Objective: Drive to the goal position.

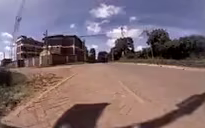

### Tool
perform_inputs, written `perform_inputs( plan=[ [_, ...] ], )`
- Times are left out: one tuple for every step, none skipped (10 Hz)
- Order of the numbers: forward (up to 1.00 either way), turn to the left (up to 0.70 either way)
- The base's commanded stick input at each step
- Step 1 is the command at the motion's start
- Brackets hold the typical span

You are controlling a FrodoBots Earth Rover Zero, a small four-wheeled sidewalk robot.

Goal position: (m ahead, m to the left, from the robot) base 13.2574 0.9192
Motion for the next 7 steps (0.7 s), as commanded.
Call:
perform_inputs(
  plan=[
    [1.00, 0.00],
    [1.00, 0.00],
    [1.00, 0.00],
    [1.00, 0.00],
    [1.00, 0.00],
    [1.00, 0.00],
    [1.00, 0.00]
  ],
)
